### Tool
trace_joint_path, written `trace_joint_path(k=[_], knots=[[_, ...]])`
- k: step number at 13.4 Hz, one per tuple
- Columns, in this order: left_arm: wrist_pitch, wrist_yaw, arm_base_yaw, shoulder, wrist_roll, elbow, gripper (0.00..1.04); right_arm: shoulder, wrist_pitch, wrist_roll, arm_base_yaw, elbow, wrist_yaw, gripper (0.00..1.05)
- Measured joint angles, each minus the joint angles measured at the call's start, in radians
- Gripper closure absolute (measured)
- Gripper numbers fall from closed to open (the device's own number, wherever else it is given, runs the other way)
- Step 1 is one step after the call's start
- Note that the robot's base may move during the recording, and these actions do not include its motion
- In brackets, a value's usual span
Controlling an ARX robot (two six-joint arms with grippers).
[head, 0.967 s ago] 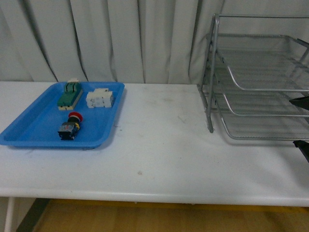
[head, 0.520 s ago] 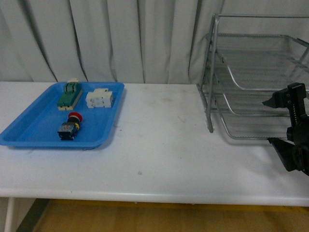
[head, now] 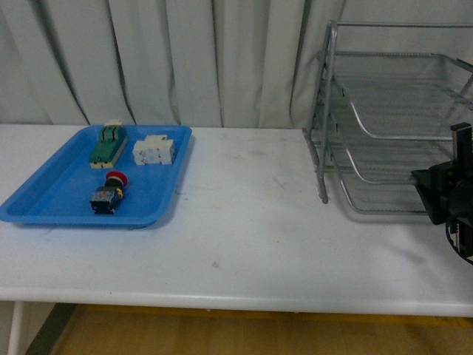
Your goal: Place button on rack with both arms
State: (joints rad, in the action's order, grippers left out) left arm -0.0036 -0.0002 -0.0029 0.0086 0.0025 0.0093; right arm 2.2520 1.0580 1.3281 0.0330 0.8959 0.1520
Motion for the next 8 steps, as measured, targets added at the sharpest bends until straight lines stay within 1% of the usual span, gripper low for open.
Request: trace_joint_path(k=[1, 3, 5, 8], knots=[[0.000, 0.000, 0.000, 0.000, 0.000, 0.000, 0.07, -0.019, 0.077, 0.071, 0.014, -0.084, 0.031, 1.01], [0.000, 0.000, 0.000, 0.000, 0.000, 0.000, 0.07, -0.059, 0.219, 0.104, 0.028, -0.257, 0.074, 1.01], [0.000, 0.000, 0.000, 0.000, 0.000, 0.000, 0.07, -0.093, 0.255, 0.104, 0.037, -0.366, 0.085, 1.02], [0.000, 0.000, 0.000, 0.000, 0.000, 0.000, 0.07, -0.144, 0.261, 0.100, 0.040, -0.477, 0.092, 1.02]])
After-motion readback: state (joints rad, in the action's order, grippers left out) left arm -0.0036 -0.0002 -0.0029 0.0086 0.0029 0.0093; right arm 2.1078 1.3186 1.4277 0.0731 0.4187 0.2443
